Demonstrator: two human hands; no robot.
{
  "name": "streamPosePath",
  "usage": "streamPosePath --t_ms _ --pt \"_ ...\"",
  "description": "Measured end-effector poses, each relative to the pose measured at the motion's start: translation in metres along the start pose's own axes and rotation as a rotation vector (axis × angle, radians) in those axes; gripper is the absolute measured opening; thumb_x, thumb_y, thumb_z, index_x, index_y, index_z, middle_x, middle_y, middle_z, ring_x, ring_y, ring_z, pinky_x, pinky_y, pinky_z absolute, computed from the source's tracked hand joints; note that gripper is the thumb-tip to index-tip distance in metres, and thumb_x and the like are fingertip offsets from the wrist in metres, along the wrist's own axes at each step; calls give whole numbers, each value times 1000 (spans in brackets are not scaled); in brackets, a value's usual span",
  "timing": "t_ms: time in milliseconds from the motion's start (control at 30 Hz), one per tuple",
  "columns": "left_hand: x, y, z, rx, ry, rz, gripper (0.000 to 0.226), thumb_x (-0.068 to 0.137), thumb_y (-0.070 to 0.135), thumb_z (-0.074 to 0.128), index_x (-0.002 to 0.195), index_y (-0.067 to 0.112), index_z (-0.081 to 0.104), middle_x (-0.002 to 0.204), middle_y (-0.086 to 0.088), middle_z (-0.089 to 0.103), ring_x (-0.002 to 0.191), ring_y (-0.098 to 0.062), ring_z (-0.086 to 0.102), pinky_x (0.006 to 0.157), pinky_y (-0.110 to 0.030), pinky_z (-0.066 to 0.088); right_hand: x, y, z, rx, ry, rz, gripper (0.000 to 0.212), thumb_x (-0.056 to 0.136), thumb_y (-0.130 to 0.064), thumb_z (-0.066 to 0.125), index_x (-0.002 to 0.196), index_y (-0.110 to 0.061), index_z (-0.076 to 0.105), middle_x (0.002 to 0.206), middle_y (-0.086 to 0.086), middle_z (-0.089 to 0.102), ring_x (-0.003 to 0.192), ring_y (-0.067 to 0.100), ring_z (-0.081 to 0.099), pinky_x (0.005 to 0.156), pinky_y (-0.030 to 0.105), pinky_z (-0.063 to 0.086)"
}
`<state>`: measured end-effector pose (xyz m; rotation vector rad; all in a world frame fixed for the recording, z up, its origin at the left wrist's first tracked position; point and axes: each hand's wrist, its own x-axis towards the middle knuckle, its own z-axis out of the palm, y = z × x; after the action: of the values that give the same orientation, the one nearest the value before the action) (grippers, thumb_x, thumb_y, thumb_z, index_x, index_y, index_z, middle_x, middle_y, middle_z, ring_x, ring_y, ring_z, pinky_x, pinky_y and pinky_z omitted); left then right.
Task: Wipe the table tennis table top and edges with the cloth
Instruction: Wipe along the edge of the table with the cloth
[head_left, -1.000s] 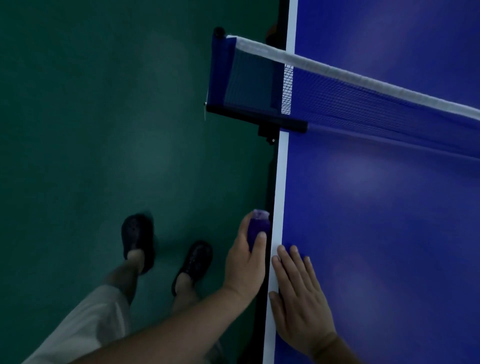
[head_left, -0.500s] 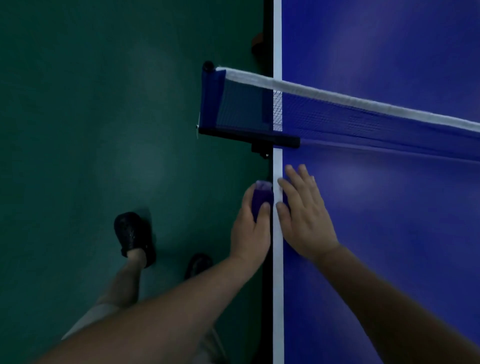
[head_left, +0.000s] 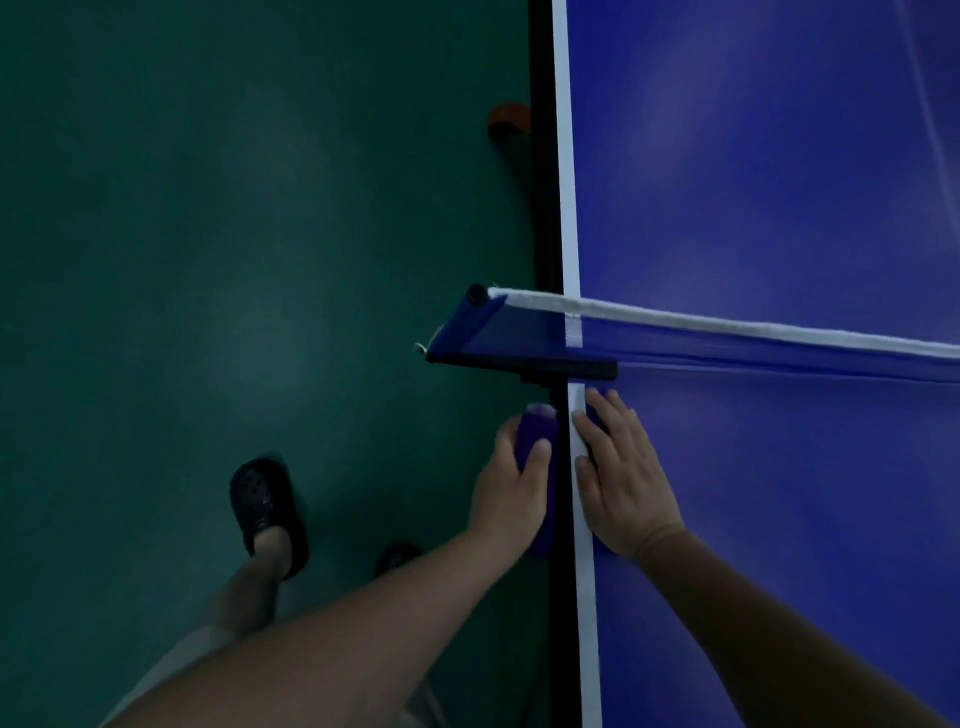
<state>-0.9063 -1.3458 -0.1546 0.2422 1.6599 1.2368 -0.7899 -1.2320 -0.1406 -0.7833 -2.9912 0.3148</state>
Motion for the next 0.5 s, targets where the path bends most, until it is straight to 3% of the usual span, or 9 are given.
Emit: streamPosePath --t_ms 100,233,400,500 --pt "-4 -4 -26 24 -34 13 29 95 47 50 123 45 45 108 10 66 94 -16 64 81 -28 48 1 -12 -4 -56 -68 69 53 107 -38 28 148 -6 36 160 12 27 149 31 22 122 45 17" --pt "-1 2 -86 103 -47 -102 28 99 45 48 127 44 45 106 4 68 89 -22 66 84 -41 54 10 -67 -7 -28 -130 193 66 105 -51 23 148 -5 41 161 14 28 151 29 18 123 42 12" --pt "2 29 -185 189 -22 -104 42 100 48 45 140 38 38 116 2 66 93 -21 65 88 -43 53 47 -154 1 81 -136 251 63 106 -49 29 145 -2 46 154 15 41 147 32 30 122 44 19" --pt "2 47 -240 202 18 -90 54 100 47 47 148 32 28 125 5 59 98 -19 62 85 -36 51 79 -206 3 119 -173 191 63 107 -49 25 143 -3 47 153 13 43 145 32 34 119 44 21"
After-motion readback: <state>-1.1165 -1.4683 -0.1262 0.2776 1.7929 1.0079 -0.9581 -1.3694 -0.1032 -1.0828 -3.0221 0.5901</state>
